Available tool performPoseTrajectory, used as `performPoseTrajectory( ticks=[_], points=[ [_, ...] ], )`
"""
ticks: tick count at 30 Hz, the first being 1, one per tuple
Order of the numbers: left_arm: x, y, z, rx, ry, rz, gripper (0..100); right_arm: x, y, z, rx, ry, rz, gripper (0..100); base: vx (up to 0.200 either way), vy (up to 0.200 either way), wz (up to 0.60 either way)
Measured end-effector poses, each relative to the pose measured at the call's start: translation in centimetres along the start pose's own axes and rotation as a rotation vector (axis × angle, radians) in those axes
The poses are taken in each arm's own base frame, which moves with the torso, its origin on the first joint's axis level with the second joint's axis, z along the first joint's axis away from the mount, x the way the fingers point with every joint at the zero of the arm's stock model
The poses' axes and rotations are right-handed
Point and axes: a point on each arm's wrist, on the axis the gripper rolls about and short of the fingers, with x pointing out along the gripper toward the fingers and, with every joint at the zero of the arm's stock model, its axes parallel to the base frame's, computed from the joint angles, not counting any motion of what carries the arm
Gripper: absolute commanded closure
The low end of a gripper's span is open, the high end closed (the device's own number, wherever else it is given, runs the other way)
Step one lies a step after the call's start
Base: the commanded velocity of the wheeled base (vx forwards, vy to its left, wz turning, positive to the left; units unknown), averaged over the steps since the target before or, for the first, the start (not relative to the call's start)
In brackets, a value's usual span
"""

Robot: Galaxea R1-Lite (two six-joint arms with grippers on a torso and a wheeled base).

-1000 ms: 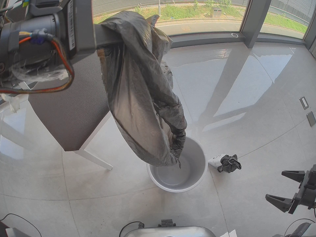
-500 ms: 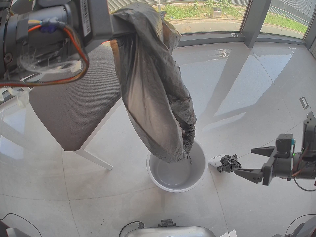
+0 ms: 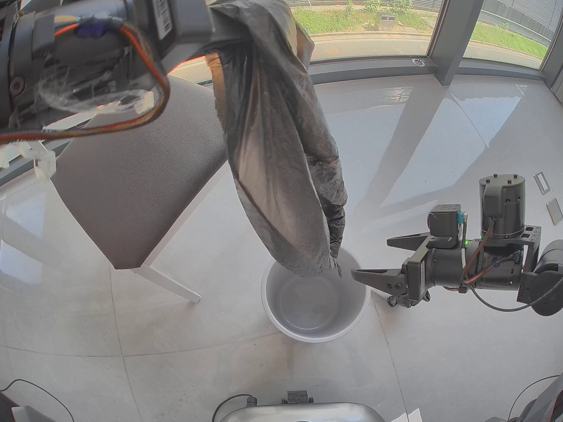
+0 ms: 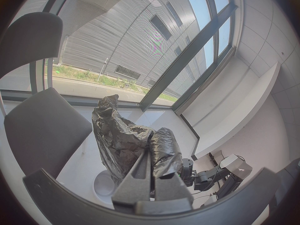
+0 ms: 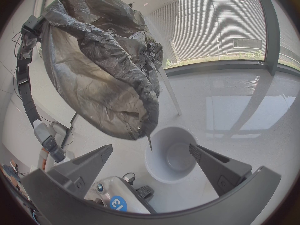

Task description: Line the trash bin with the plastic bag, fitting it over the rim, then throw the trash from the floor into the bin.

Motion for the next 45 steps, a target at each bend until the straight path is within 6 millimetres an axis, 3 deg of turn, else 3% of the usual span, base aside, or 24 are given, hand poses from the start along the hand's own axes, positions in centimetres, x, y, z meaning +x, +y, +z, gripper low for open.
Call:
performPoseTrajectory(
  ticks=[8, 17, 31, 45],
  points=[
    [0.0, -0.5, -0.1, -0.003, 0.000, -0.022, 100, 1.9, 0.5, 1.0, -0.006, -0.026, 0.030, 0, 0.000, 0.000, 0.00],
    [0.1, -1.2, -0.2, -0.018, -0.008, -0.056, 100, 3.4, 1.5, 0.5, -0.015, 0.004, 0.069, 0, 0.000, 0.000, 0.00],
    [0.4, -1.7, -0.3, -0.022, -0.020, -0.080, 100, 6.5, 0.9, 1.5, 0.062, -0.030, 0.011, 0, 0.000, 0.000, 0.00],
    [0.9, -1.8, -0.6, -0.024, -0.018, -0.083, 100, 7.0, -0.3, 2.2, 0.072, -0.069, -0.018, 0, 0.000, 0.000, 0.00]
  ],
)
